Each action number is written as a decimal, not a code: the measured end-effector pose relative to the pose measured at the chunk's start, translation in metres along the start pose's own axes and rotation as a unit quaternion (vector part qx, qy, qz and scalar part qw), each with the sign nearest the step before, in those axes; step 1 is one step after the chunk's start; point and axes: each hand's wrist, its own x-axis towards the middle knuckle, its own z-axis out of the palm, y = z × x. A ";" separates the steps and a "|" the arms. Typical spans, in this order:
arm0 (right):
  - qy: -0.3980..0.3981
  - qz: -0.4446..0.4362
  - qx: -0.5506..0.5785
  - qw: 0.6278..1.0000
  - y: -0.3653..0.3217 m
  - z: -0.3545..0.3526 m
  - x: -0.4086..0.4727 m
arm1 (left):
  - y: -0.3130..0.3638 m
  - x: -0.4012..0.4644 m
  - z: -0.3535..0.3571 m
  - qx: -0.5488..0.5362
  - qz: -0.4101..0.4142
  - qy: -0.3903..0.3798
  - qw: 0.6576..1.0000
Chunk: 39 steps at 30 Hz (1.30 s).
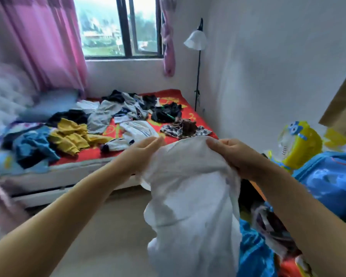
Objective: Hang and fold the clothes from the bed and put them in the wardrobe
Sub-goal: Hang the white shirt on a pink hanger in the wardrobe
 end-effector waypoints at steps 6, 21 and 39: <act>-0.092 -0.016 -0.123 0.988 -0.084 0.154 0.031 | -0.038 -0.114 -0.107 0.208 0.223 0.170 0.937; -0.264 -0.066 -0.203 0.941 -0.156 0.464 0.045 | -0.124 -0.256 -0.291 0.219 0.026 0.222 0.950; -0.348 -0.253 -0.168 0.887 -0.190 0.656 0.159 | -0.102 -0.319 -0.529 0.351 0.088 0.417 0.834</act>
